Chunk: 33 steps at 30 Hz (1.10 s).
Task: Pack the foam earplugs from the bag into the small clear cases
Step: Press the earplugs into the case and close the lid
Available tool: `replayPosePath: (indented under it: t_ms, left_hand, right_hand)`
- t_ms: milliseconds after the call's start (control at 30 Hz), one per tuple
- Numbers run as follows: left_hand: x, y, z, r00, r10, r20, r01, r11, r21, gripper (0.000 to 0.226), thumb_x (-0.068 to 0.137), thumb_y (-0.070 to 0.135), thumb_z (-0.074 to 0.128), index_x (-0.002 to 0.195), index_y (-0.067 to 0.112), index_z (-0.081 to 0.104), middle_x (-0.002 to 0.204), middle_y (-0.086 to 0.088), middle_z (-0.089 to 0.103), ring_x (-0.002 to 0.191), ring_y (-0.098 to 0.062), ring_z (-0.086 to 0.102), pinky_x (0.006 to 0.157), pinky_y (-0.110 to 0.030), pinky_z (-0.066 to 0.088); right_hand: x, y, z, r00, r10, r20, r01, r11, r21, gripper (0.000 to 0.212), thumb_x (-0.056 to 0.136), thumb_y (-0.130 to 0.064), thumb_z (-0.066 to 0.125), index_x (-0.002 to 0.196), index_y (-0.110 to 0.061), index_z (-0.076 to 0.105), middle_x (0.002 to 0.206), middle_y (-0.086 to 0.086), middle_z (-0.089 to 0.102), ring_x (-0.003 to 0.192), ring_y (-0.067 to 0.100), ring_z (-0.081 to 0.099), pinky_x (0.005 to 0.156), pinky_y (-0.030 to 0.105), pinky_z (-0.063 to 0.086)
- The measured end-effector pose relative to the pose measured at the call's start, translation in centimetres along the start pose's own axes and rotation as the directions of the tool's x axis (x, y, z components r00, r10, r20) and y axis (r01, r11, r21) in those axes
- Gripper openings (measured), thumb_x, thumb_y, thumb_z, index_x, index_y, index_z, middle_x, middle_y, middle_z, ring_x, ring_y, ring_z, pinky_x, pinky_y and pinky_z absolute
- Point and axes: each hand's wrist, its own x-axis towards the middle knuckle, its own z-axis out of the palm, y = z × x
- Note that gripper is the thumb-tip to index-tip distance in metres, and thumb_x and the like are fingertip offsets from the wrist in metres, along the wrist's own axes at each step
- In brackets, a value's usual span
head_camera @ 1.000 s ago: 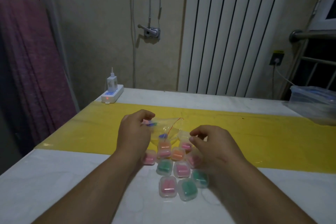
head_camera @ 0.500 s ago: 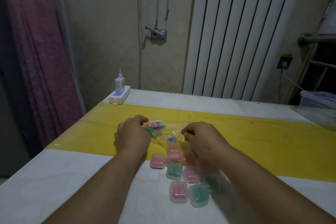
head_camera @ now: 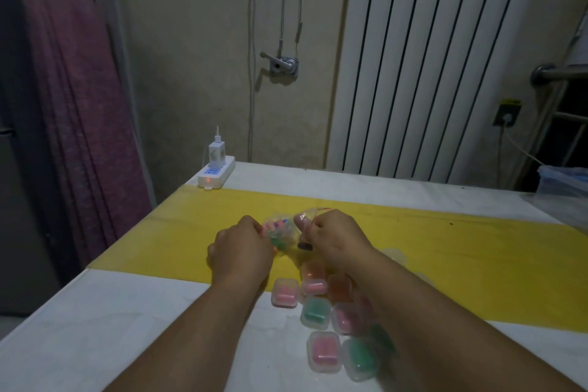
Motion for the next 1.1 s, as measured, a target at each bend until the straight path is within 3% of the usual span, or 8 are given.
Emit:
replayPosePath:
  t_ms: [167, 333, 467, 567, 733, 800, 900, 1100]
  left_hand:
    - [0.0, 0.3, 0.0, 1.000, -0.001, -0.028, -0.013, 0.876, -0.482, 0.005, 0.093, 0.026, 0.059, 0.089, 0.024, 0.059, 0.088, 0.003, 0.064, 0.079, -0.014, 0.059, 0.066, -0.033, 0.051]
    - [0.0, 0.9, 0.0, 0.981, -0.101, 0.165, 0.192, 0.586, -0.787, 0.014, 0.092, 0.010, 0.058, 0.095, 0.023, 0.055, 0.094, -0.011, 0.065, 0.081, -0.031, 0.069, 0.068, -0.046, 0.061]
    - [0.6, 0.9, 0.2, 0.959, -0.124, 0.254, 0.282, 0.461, -0.841, 0.038, 0.083, -0.006, 0.045, 0.109, 0.020, 0.056, 0.093, -0.018, 0.067, 0.076, -0.032, 0.065, 0.062, -0.037, 0.055]
    - [0.8, 1.0, 0.2, 0.940, -0.141, 0.311, 0.342, 0.378, -0.861, 0.040, 0.083, -0.007, 0.047, 0.110, 0.020, 0.055, 0.099, -0.019, 0.067, 0.088, -0.035, 0.069, 0.065, -0.038, 0.059]
    - [0.8, 0.7, 0.2, 0.938, -0.143, 0.317, 0.347, 0.342, -0.873, 0.038, 0.081, -0.009, 0.046, 0.109, 0.012, 0.060, 0.102, -0.018, 0.068, 0.086, -0.034, 0.070, 0.067, -0.038, 0.060]
    - [0.8, 0.7, 0.3, 0.939, -0.143, 0.313, 0.343, 0.345, -0.873, 0.033, 0.082, -0.008, 0.047, 0.104, 0.011, 0.063, 0.101, -0.019, 0.069, 0.086, -0.034, 0.070, 0.063, -0.035, 0.058]
    - [0.7, 0.9, 0.2, 0.937, -0.131, 0.325, 0.351, 0.348, -0.870, 0.027, 0.083, -0.006, 0.050, 0.100, 0.010, 0.064, 0.100, -0.020, 0.069, 0.085, -0.035, 0.070, 0.062, -0.036, 0.059]
    - [0.1, 1.1, -0.2, 0.949, -0.083, 0.305, 0.314, 0.366, -0.876, 0.021, 0.085, -0.007, 0.057, 0.099, 0.008, 0.062, 0.094, -0.021, 0.070, 0.074, -0.030, 0.070, 0.052, -0.028, 0.054]
  right_hand:
    - [0.5, -0.6, -0.2, 1.000, -0.028, -0.011, 0.026, 0.988, -0.154, 0.025, 0.087, -0.024, 0.061, 0.062, -0.020, 0.060, 0.081, 0.006, 0.067, 0.079, 0.026, 0.062, 0.064, 0.026, 0.041]
    - [0.2, -1.0, 0.0, 0.992, -0.118, -0.044, 0.114, 0.991, -0.071, 0.016, 0.083, -0.022, 0.064, 0.067, -0.025, 0.066, 0.069, -0.006, 0.062, 0.071, 0.014, 0.059, 0.057, 0.019, 0.040]
    - [0.3, -0.7, 0.7, 0.993, -0.107, -0.050, 0.113, 0.984, 0.134, 0.024, 0.088, -0.018, 0.061, 0.065, -0.012, 0.068, 0.069, 0.005, 0.066, 0.070, 0.027, 0.062, 0.067, 0.033, 0.052]
    - [0.4, -0.4, 1.0, 0.997, -0.060, -0.044, 0.069, 0.960, 0.272, 0.037, 0.098, -0.031, 0.051, 0.065, -0.023, 0.065, 0.068, 0.001, 0.064, 0.070, 0.022, 0.058, 0.071, 0.036, 0.051]
    - [0.1, -0.6, 1.4, 0.998, 0.033, 0.059, -0.056, 0.901, 0.431, 0.032, 0.095, -0.031, 0.048, 0.091, -0.008, 0.070, 0.090, 0.020, 0.069, 0.080, 0.028, 0.063, 0.072, 0.034, 0.054]
    - [0.1, -0.6, 1.4, 0.995, 0.033, 0.091, -0.066, 0.917, 0.393, 0.017, 0.080, -0.014, 0.057, 0.083, -0.012, 0.073, 0.088, 0.022, 0.071, 0.074, 0.027, 0.062, 0.067, 0.036, 0.053]
    - [0.3, -0.6, 1.4, 0.994, 0.016, 0.110, -0.048, 0.954, 0.296, 0.031, 0.072, 0.006, 0.055, 0.082, -0.014, 0.077, 0.082, 0.012, 0.073, 0.071, 0.021, 0.060, 0.065, 0.033, 0.052]
    - [0.2, -0.6, 1.4, 0.997, -0.052, 0.060, 0.031, 0.952, 0.305, 0.019, 0.080, -0.008, 0.073, 0.068, -0.023, 0.070, 0.068, -0.005, 0.064, 0.068, 0.012, 0.055, 0.064, 0.025, 0.047]
